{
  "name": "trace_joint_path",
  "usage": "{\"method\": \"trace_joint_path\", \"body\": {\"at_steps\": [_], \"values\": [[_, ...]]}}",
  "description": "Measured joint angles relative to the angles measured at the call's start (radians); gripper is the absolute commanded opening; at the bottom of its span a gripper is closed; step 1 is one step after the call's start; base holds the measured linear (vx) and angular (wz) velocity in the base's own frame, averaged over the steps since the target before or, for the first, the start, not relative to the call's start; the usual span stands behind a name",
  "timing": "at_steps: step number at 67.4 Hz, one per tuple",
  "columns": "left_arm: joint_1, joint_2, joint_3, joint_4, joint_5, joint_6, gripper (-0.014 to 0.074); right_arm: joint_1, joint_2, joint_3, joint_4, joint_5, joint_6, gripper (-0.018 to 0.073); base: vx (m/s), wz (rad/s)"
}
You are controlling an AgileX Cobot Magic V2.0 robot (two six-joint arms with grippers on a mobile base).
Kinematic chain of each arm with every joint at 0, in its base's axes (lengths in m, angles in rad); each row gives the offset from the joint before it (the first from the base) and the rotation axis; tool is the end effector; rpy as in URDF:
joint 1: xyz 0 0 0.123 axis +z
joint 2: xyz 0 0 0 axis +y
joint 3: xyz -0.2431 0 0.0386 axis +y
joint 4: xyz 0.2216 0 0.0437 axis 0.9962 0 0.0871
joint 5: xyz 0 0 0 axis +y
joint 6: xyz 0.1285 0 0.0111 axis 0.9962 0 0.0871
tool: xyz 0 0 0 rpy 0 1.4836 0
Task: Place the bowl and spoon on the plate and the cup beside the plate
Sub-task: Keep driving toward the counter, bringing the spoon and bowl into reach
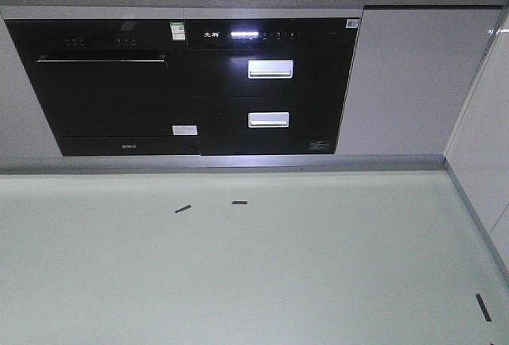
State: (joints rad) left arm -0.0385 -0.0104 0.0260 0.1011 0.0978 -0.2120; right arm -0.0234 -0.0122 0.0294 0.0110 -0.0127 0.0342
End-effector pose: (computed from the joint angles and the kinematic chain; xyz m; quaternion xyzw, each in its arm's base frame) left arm 0.1077 -0.0029 0.1959 -0.0295 0.7155 -0.0487 0.6963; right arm 0.1073 -0.0025 0.2090 0.0233 0.6769 0.0080 0.7357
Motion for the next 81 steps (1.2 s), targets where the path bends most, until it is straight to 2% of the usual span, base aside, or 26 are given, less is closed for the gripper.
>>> {"method": "trace_joint_path", "body": {"at_steps": [81], "values": [[0.000, 0.000, 0.000, 0.000, 0.000, 0.000, -0.0006, 0.000, 0.000, 0.000, 0.000, 0.000, 0.000, -0.0004, 0.13, -0.01]]}}
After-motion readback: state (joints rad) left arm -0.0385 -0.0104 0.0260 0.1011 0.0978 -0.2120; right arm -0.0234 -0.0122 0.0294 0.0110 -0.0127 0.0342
